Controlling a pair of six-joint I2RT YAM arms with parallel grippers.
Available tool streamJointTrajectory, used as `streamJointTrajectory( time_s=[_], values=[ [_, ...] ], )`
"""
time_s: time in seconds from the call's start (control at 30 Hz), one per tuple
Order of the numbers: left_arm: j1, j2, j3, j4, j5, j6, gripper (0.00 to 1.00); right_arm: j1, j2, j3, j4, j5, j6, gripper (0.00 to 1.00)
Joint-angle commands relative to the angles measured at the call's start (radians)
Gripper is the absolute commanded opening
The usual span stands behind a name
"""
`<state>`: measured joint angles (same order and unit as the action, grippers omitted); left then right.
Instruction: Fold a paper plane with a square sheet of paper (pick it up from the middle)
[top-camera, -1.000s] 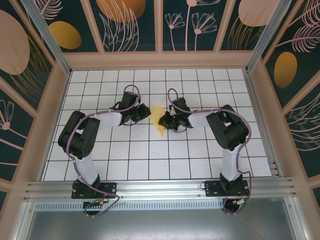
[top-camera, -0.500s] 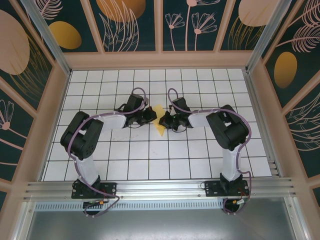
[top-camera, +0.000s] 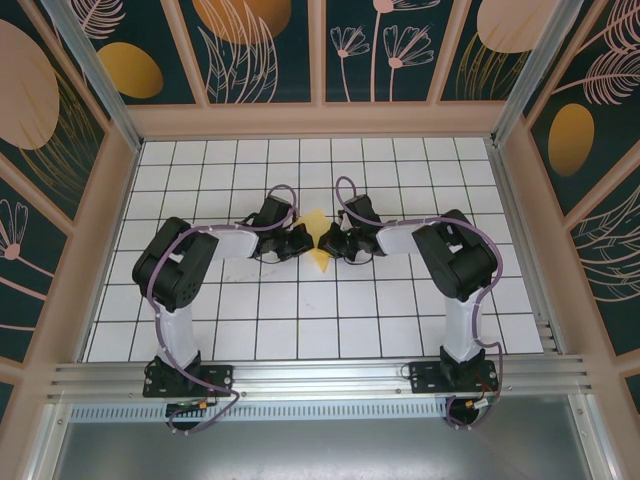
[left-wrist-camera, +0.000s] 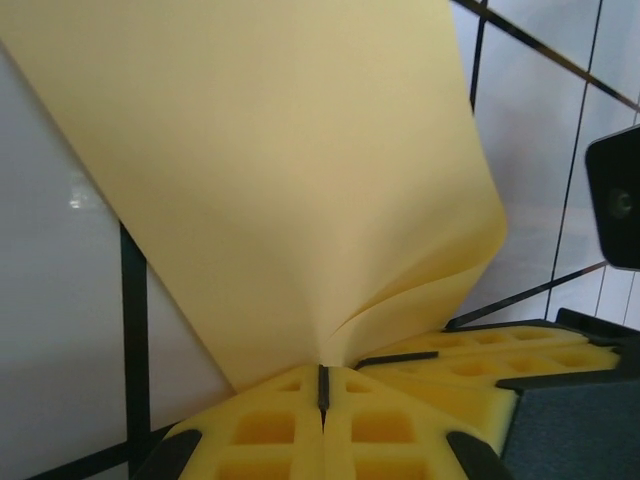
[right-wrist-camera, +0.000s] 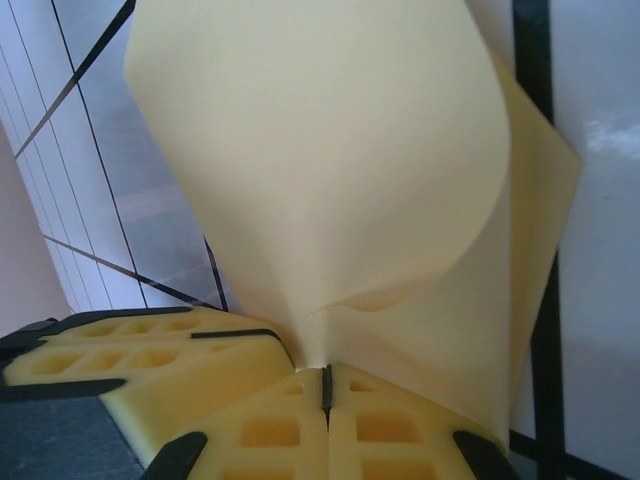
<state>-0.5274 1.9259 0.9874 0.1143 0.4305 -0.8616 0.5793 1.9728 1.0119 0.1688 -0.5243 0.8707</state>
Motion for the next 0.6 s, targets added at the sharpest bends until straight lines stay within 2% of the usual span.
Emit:
streamJointTrajectory(
  time_s=[0.0,0.17,0.33,0.57],
  values=[
    [-0.008,0.019,0.024,-0.03,0.003,0.017,0.0,-0.007,0.042,-0.005,-0.078,0.04,0.005,0.0],
    [-0.008,0.034,0.028,-0.07,-0.044,0.028,0.0,-0.009,0.02,-0.008,-0.06,0.022,-0.008,0.0],
    [-0.008,0.054,0.027,-0.104,-0.081,0.038,0.0,-0.01,-0.079,-0.036,0.008,-0.072,-0.092,0.0],
    [-0.009,0.064,0.023,-0.113,-0.103,0.043,0.0,-0.007,-0.166,-0.091,-0.054,-0.137,-0.201,0.01]
  ],
)
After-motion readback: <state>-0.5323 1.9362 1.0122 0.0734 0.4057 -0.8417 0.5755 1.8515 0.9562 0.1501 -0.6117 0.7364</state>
